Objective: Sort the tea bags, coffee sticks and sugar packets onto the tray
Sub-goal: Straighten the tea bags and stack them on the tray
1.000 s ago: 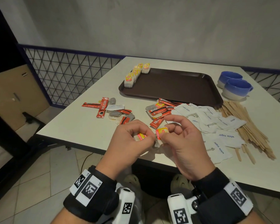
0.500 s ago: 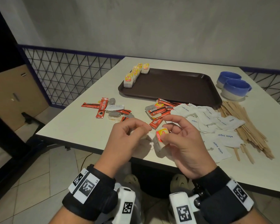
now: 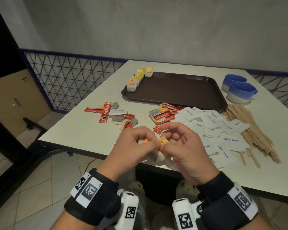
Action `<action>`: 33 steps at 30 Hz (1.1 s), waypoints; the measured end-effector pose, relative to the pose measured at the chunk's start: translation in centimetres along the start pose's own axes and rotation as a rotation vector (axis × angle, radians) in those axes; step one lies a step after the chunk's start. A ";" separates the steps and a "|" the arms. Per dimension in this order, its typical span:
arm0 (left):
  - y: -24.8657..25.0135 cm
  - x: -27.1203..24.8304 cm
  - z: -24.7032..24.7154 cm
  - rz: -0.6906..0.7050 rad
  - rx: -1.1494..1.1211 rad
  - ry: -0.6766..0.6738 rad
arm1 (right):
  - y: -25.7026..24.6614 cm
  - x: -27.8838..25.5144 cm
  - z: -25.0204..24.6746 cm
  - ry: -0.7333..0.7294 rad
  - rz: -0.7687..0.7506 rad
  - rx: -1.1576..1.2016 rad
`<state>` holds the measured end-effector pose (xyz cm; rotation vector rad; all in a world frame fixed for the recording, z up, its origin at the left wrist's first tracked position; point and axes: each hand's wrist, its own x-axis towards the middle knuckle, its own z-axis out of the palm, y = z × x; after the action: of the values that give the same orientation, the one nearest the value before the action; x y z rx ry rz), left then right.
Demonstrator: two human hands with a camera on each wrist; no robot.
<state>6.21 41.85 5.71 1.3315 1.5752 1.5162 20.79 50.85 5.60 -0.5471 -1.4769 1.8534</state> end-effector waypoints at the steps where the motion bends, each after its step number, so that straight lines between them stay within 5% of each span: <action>1: -0.1 0.0 0.0 -0.001 0.000 0.004 | 0.0 0.0 0.0 0.011 -0.008 -0.012; 9: -0.6 0.3 -0.7 -0.008 -0.135 0.090 | -0.3 -0.1 0.8 0.079 -0.010 0.015; 17: -0.3 0.6 -1.2 -0.195 -0.411 0.144 | -0.1 -0.1 0.0 0.058 0.057 0.032; 21: -0.8 0.8 -1.1 -0.219 -0.321 0.111 | 0.0 -0.1 -0.1 0.024 0.039 -0.043; 33: -1.1 0.2 -0.7 0.007 0.009 0.030 | -0.1 -0.1 0.3 0.042 -0.034 -0.065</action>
<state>5.26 41.96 4.88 1.3266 1.5995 1.5420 20.64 50.62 5.76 -0.5851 -1.5135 1.7633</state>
